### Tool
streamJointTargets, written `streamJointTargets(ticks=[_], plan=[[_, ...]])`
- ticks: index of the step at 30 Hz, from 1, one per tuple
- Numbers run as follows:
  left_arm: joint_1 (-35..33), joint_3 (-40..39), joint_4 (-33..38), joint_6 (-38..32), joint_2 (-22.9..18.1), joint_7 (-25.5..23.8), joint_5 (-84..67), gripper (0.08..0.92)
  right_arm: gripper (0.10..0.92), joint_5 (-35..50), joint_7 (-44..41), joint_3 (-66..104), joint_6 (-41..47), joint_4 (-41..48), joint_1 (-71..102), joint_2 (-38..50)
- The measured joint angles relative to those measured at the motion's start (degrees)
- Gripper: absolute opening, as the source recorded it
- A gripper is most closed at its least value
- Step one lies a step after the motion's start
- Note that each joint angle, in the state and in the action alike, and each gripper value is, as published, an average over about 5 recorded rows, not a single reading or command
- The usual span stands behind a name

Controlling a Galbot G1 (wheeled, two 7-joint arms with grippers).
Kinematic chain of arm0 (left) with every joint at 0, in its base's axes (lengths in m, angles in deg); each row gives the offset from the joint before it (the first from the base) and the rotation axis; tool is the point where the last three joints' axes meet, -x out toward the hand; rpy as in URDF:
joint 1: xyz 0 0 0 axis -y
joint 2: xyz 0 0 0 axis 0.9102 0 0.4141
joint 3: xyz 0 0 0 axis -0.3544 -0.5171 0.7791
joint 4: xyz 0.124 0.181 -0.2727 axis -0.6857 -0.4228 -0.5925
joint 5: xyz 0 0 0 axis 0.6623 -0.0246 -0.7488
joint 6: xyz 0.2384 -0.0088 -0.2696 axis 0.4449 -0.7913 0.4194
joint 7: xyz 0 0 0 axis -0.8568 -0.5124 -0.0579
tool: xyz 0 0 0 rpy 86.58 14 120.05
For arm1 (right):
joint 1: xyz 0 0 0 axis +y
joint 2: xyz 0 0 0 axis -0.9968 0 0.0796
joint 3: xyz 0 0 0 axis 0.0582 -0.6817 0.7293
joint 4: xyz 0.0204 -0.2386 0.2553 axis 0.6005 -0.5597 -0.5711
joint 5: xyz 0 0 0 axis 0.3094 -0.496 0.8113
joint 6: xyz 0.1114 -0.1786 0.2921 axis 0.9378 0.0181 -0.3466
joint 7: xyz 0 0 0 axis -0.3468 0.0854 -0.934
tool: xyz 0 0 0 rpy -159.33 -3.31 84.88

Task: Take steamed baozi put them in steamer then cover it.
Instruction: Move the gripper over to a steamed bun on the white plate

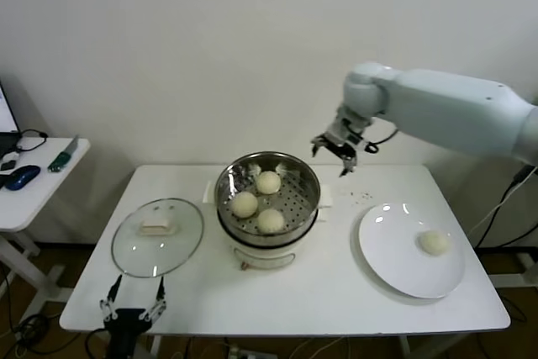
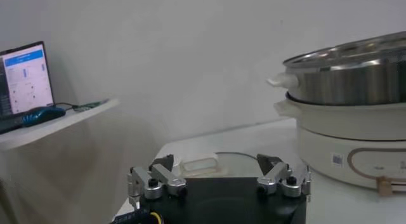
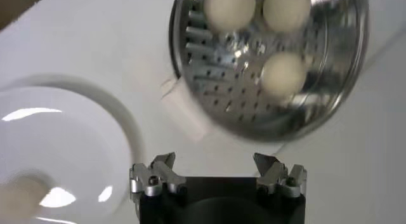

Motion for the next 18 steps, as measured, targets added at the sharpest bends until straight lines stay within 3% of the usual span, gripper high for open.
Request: streamJointTargets(ticks=[9, 18], plan=[[-0.04, 0.01, 0.45, 0.20, -0.19, -0.08, 0.64, 0.823, 0.823, -0.20, -0.73, 2.90, 7.28, 0.77, 7.90, 13.21], [-0.51, 0.08, 0.70, 0.29, -0.68, -0.21, 1.44, 0.823, 0.823, -6.32, -2.19, 13.38, 8.26, 6.04, 21.62, 18.77]])
